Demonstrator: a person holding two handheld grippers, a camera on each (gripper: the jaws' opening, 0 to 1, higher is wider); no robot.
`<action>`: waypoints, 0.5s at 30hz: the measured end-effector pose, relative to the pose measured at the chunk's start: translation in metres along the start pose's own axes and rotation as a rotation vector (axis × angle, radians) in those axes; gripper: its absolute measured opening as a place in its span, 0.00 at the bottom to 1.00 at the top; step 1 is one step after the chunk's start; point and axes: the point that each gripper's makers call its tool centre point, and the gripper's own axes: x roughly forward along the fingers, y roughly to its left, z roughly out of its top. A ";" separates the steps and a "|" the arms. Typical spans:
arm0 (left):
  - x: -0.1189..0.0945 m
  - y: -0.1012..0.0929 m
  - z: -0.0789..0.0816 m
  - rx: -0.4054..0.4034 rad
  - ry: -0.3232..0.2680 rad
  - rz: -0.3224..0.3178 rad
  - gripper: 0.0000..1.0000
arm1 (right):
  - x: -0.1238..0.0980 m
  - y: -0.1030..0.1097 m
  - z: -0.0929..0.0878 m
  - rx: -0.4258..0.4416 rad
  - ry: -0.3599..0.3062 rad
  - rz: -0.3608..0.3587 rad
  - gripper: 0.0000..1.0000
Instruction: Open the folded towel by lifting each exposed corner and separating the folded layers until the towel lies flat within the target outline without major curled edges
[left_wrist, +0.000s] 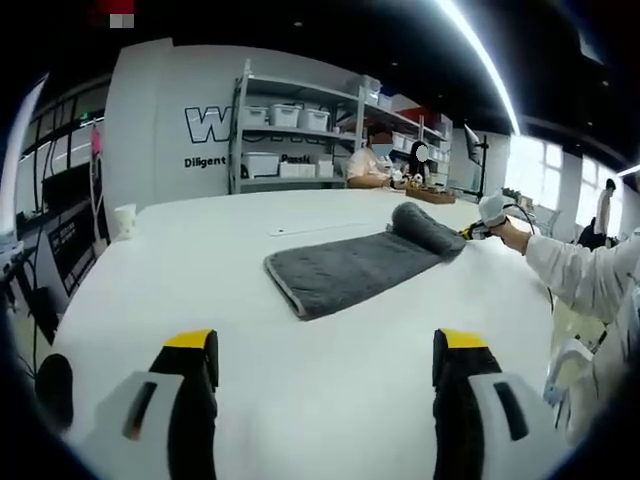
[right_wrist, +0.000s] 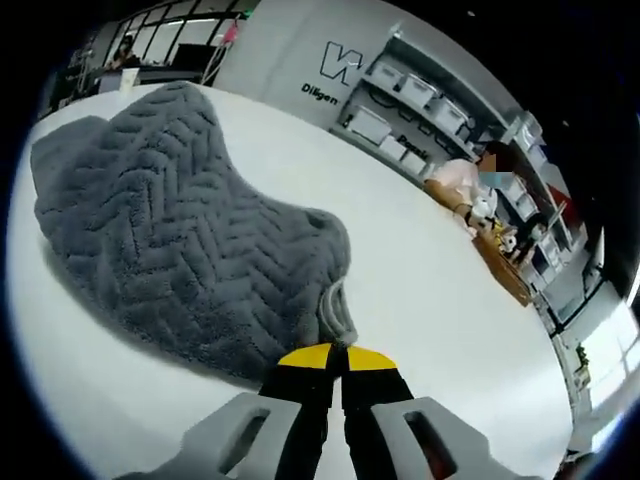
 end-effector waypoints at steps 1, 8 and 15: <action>0.000 0.000 0.000 0.000 0.000 0.000 0.87 | 0.000 -0.003 -0.002 0.002 0.003 -0.005 0.00; 0.000 -0.001 0.000 0.001 0.001 -0.003 0.87 | 0.000 -0.020 -0.014 0.015 0.020 -0.036 0.00; -0.001 -0.002 0.001 -0.002 -0.007 -0.003 0.87 | 0.003 -0.035 -0.025 0.026 0.010 -0.060 0.00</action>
